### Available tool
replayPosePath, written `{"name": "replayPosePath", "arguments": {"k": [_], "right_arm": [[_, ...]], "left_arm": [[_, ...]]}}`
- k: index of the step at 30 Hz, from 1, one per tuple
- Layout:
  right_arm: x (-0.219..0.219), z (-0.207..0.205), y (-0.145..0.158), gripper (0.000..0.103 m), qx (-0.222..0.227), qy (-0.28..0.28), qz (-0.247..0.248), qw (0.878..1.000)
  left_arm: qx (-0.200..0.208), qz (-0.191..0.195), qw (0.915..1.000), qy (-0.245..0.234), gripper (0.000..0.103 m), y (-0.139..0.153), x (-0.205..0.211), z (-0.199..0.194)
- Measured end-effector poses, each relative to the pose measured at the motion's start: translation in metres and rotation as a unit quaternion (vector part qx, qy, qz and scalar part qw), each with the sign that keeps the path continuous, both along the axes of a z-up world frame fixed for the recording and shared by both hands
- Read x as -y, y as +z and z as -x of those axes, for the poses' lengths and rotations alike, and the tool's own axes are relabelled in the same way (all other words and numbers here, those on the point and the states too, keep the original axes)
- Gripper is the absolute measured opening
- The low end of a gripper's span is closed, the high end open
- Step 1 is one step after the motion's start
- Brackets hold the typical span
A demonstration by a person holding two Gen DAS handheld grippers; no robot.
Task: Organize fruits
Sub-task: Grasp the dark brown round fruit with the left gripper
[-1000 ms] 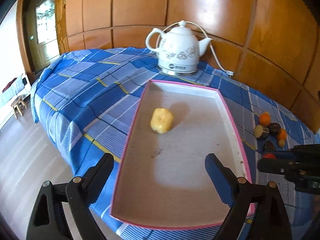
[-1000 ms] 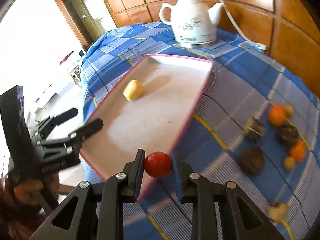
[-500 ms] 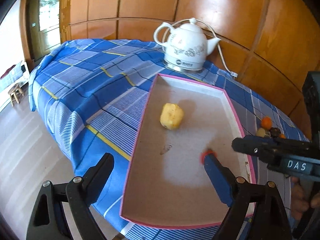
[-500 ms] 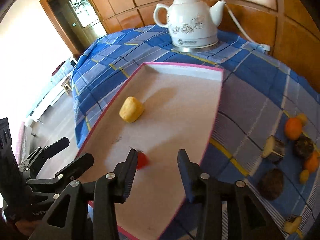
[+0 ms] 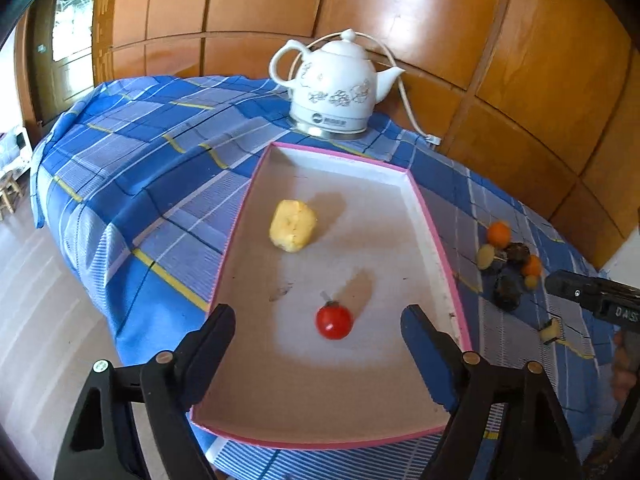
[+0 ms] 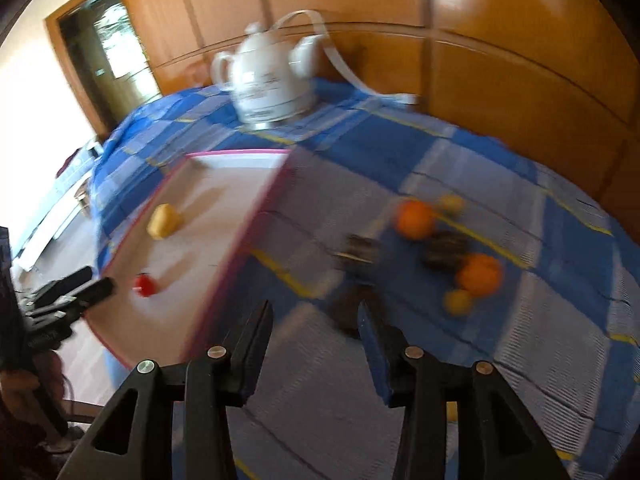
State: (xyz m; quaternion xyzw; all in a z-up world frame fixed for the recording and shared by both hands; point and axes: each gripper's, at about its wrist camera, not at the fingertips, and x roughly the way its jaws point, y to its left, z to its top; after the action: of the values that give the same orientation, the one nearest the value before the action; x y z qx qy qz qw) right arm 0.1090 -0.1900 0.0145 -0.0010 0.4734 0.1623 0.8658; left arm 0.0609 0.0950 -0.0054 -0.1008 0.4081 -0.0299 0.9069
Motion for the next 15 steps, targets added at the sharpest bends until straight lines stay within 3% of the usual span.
{"name": "replayPosePath", "arguments": {"k": [9, 15], "right_arm": [[0.101, 0.004, -0.006, 0.045, -0.004, -0.107, 0.038, 0.993], [0.141, 0.0, -0.021, 0.045, -0.027, -0.173, 0.021, 0.984]], "left_arm": [[-0.001, -0.016, 0.9978, -0.064, 0.085, 0.01, 0.035, -0.006], [0.001, -0.025, 0.9926, -0.119, 0.082, 0.019, 0.07, -0.012]]}}
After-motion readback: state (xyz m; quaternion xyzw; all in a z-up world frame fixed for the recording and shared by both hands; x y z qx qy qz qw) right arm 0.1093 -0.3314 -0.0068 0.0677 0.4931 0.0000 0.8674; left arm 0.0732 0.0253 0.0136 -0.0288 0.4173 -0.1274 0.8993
